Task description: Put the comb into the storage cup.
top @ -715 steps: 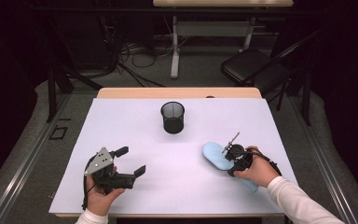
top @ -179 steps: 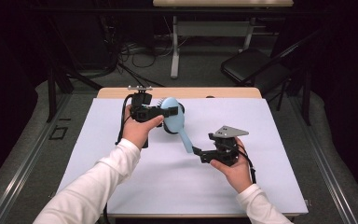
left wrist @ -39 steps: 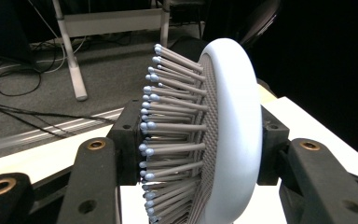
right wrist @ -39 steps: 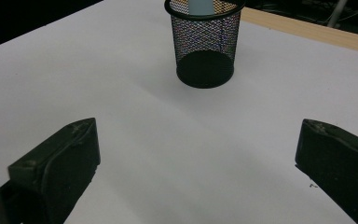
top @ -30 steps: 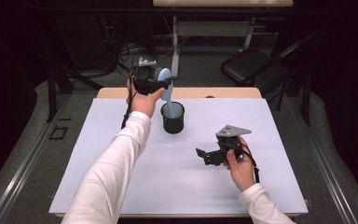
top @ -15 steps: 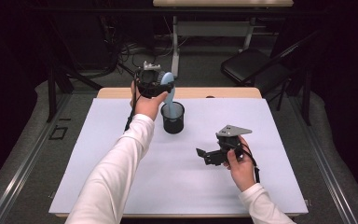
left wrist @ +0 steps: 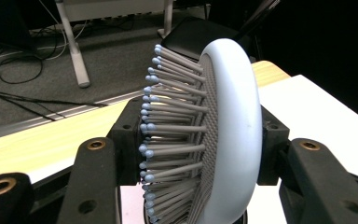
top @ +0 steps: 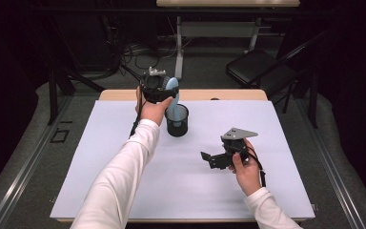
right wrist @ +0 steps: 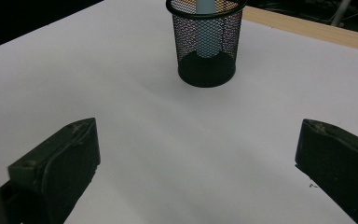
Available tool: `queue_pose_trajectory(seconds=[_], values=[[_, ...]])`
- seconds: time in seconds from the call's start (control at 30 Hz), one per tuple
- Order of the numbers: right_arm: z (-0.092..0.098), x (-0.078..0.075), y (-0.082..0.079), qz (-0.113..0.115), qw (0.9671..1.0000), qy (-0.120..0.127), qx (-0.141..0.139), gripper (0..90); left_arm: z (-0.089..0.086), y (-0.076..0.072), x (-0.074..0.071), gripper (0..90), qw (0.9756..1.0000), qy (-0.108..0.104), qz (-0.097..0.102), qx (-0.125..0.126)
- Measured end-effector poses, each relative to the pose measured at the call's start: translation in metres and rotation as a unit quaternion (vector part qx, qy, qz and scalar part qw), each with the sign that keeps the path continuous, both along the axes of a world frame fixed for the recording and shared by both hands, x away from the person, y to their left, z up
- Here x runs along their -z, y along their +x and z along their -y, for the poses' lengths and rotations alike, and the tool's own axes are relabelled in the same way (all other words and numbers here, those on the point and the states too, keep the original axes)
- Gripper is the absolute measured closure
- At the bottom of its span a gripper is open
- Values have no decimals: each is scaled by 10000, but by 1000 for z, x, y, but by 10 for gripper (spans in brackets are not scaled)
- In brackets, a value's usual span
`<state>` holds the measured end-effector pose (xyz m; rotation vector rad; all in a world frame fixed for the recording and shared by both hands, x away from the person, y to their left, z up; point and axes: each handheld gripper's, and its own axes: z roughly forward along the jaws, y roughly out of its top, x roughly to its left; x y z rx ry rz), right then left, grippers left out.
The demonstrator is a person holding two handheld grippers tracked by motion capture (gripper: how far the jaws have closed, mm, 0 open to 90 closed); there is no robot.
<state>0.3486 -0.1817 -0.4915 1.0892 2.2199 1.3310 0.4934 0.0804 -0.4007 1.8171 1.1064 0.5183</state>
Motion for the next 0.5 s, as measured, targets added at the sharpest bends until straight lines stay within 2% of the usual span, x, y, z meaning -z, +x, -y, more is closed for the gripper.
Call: queue_pose_trajectory(seconds=[0.5], values=[[0,1,0,-22,10000,-20,-22,0,-2,2,9,489,10000,34,-45,-55]])
